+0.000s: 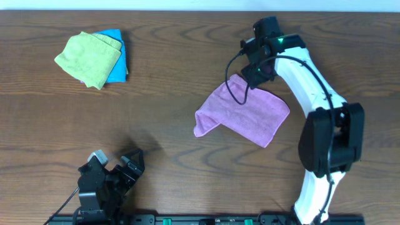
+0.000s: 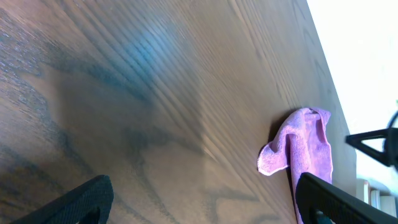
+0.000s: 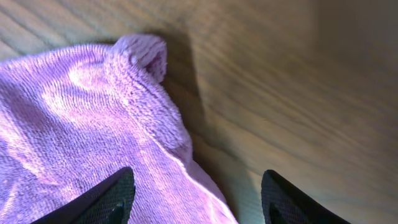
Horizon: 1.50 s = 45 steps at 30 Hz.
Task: Fold the cloth
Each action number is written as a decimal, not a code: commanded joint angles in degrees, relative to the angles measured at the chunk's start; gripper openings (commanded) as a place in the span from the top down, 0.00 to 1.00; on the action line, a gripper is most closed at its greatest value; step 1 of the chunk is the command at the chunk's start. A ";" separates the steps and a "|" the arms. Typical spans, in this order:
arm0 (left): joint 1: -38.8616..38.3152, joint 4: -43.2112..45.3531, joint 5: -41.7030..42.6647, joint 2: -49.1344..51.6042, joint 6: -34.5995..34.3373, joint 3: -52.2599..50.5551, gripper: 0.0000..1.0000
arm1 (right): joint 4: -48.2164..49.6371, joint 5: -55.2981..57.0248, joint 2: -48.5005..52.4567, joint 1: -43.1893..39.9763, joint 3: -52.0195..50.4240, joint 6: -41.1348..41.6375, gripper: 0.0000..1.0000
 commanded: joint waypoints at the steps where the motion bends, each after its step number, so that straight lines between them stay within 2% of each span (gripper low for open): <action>1: -0.28 -0.28 0.44 -0.37 1.29 -0.85 0.05 | -0.17 -2.12 3.28 -0.26 0.68 -1.95 0.34; 10: -0.28 -0.28 0.44 -0.37 1.29 -0.83 0.05 | 2.36 -2.29 6.49 -0.26 0.68 -1.92 0.41; 17: -0.28 -0.28 0.44 -0.37 1.29 -0.83 0.05 | 3.28 -2.32 9.35 -0.26 0.68 -1.88 0.51; 20: -0.28 -0.28 0.44 -0.37 1.29 -0.83 0.05 | 3.85 -1.92 9.79 -0.20 0.68 -0.94 0.99; 24: -0.28 -0.28 0.44 -0.37 1.29 -0.83 0.05 | 6.80 7.96 8.37 -0.20 0.70 6.40 0.99; 28: -0.28 -0.28 0.44 -0.37 1.29 -0.83 0.05 | 9.01 18.32 5.07 -0.22 0.81 9.73 0.99; 38: -0.28 -0.26 0.39 -0.37 1.29 -0.83 0.05 | 15.43 19.15 -6.51 -0.15 0.81 9.75 0.99; 45: -0.28 -0.26 0.37 -0.37 1.29 -0.83 0.05 | 18.58 20.00 -7.61 -0.13 0.81 7.50 0.99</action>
